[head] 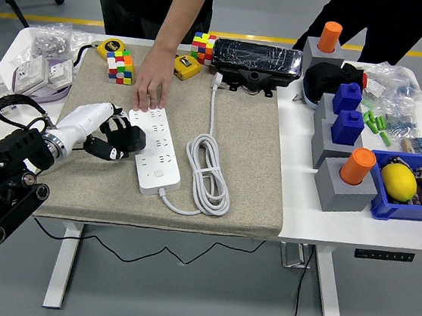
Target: Pick up the plug,place it near the board,insert it into the board,press the button
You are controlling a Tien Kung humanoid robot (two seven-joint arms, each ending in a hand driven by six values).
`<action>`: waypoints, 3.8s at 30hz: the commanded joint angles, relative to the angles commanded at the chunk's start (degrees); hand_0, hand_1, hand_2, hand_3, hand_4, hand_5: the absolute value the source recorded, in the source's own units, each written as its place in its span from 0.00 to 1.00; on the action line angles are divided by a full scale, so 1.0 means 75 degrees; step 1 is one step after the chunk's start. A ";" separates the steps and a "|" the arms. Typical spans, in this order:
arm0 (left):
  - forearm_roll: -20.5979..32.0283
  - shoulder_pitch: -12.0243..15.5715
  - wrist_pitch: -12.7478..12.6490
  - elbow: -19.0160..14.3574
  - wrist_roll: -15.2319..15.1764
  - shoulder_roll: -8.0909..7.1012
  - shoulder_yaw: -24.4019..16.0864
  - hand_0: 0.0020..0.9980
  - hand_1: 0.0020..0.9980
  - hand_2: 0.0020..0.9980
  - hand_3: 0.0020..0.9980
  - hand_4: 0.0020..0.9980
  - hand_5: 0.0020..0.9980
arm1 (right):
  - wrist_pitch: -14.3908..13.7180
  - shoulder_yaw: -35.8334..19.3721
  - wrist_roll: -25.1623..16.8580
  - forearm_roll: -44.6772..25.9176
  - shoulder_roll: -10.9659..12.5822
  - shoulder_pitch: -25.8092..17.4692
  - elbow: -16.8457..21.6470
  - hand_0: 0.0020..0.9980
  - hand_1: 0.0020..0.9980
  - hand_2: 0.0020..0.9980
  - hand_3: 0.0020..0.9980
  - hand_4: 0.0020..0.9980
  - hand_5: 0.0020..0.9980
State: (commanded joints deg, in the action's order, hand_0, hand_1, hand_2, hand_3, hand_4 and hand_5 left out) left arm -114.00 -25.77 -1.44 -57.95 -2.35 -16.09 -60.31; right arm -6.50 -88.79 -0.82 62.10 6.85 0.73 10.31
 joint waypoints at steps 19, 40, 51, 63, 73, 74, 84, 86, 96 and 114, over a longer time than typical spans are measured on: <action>0.0005 -0.0007 0.0093 0.0014 0.0019 -0.0028 0.0031 0.72 0.83 0.78 0.69 0.92 0.02 | 0.0002 -0.0035 -0.0004 -0.0006 0.0005 -0.0037 0.0000 0.83 0.80 0.79 0.81 1.00 1.00; 0.0246 -0.0034 0.0545 -0.0712 0.0069 -0.0146 -0.0022 0.73 0.83 0.78 0.77 1.00 0.21 | 0.0015 -0.0097 0.0007 -0.0087 0.0025 -0.0004 0.0000 0.83 0.80 0.78 0.81 1.00 1.00; 0.1200 0.0137 0.0280 -0.1085 -0.0077 -0.0004 -0.0446 0.76 0.85 0.81 0.80 1.00 0.65 | 0.0015 -0.0135 0.0013 -0.0080 0.0037 0.0010 0.0000 0.83 0.80 0.78 0.81 1.00 1.00; 0.2413 0.1340 -0.1147 -0.1957 -0.0115 0.0675 -0.1901 0.89 0.95 0.93 0.90 1.00 1.00 | 0.0041 -0.0179 0.0009 -0.0056 -0.0008 -0.0029 0.0000 0.83 0.80 0.78 0.81 1.00 1.00; 0.1720 0.2132 -0.1710 -0.3254 0.1927 0.0910 -0.2078 0.99 1.00 0.99 0.96 1.00 1.00 | 0.0039 -0.0242 0.0001 -0.0046 -0.0030 -0.0043 0.0000 0.83 0.80 0.78 0.81 1.00 1.00; 0.1564 0.2166 -0.1625 -0.3402 0.2274 0.0903 -0.2058 0.99 1.00 0.99 0.96 1.00 1.00 | 0.0039 -0.0246 0.0004 -0.0042 -0.0030 -0.0049 0.0000 0.83 0.80 0.78 0.81 1.00 1.00; 0.0784 0.2372 -0.0498 -0.4407 0.4620 0.0794 -0.1858 0.94 0.96 0.93 0.92 1.00 1.00 | 0.0040 -0.0285 0.0015 -0.0042 -0.0020 -0.0060 0.0000 0.83 0.80 0.78 0.81 1.00 1.00; 0.0750 0.2421 -0.0223 -0.4586 0.4869 0.0755 -0.1833 0.94 0.96 0.93 0.92 1.00 1.00 | 0.0040 -0.0295 0.0012 -0.0044 -0.0015 -0.0058 0.0000 0.83 0.80 0.78 0.81 1.00 1.00; 0.0826 0.2820 0.0586 -0.5495 0.5243 0.0591 -0.1440 0.90 0.90 0.89 0.87 1.00 1.00 | 0.0054 -0.0337 0.0014 -0.0064 -0.0003 -0.0055 0.0000 0.83 0.80 0.78 0.81 1.00 1.00; 0.1184 0.2985 0.0313 -0.5004 0.4831 0.0612 -0.1150 0.91 0.92 0.90 0.88 1.00 1.00 | 0.0054 -0.0414 0.0022 -0.0027 0.0013 -0.0034 0.0000 0.83 0.80 0.78 0.81 1.00 1.00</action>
State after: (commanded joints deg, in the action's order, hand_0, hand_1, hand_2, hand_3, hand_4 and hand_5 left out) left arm -105.12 -3.39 0.91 -95.48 33.89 -11.50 -68.93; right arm -6.10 -91.89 -0.66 61.90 6.95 0.47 10.31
